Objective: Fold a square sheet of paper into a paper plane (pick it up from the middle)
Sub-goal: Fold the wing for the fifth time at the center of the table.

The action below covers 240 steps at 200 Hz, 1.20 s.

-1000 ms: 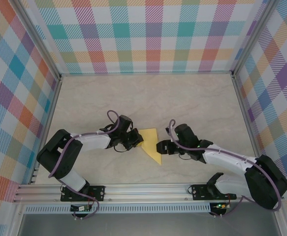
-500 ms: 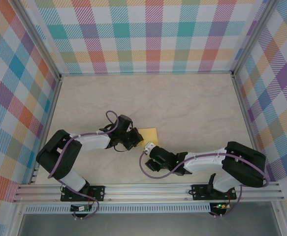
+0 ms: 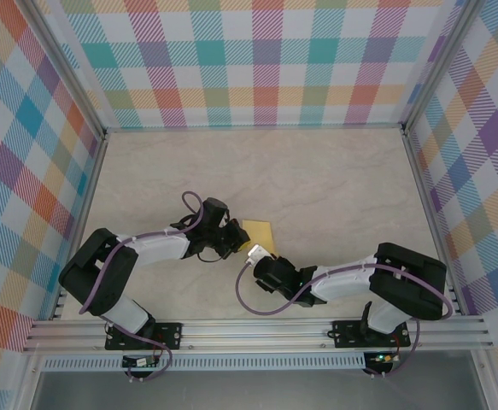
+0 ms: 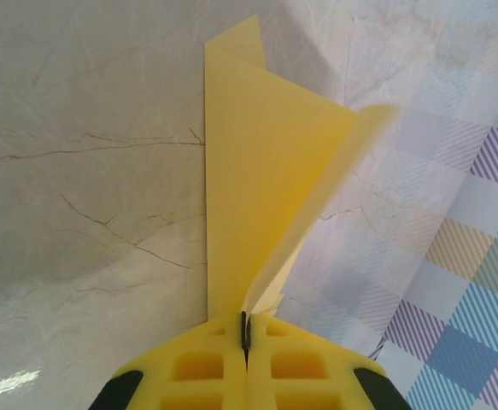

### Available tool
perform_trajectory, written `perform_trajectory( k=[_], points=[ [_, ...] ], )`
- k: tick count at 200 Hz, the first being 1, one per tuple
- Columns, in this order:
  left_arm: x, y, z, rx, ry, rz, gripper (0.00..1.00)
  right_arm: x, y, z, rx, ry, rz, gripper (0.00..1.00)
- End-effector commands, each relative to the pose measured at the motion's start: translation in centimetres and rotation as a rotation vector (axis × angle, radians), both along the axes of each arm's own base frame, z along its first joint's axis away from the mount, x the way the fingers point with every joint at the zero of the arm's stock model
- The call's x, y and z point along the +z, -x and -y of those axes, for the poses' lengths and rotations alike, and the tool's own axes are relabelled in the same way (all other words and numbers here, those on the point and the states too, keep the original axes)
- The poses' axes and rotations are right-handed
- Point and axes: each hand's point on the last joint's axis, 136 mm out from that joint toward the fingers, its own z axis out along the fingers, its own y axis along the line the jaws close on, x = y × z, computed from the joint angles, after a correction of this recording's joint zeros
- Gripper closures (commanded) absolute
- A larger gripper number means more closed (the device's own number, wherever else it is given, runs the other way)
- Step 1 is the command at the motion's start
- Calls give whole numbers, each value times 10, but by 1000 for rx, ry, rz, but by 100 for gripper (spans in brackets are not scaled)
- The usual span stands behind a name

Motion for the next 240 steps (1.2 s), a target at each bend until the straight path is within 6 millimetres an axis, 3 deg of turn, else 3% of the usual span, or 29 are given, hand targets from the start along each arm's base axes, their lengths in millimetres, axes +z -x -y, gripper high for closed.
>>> perform_trajectory(
  k=[1, 66, 94, 110, 120, 144, 202, 240],
  points=[
    [5, 3, 0, -9, -1, -2, 96, 6, -4, -3, -28, -28, 29, 74],
    [4, 4, -4, 2, -20, -7, 90, 3, -5, 5, -58, -19, 27, 94],
    [6, 4, -11, 18, -52, 5, 69, 6, -5, 8, -76, -66, 13, 99],
    [11, 3, -20, 35, -94, 30, 64, 9, -2, 5, -66, -120, -35, 100],
    [14, 3, -28, 48, -132, 42, 52, 10, 0, 3, -51, -168, -76, 100],
    [19, 4, -42, 57, -201, 64, 35, 20, 4, -2, -19, -286, -153, 100],
    [22, -2, -17, 33, -79, 51, 24, 17, -1, -3, -11, -292, -149, 100],
    [17, -8, -16, 43, -113, 18, 20, 15, -3, -6, 3, -282, -139, 100]
  ],
)
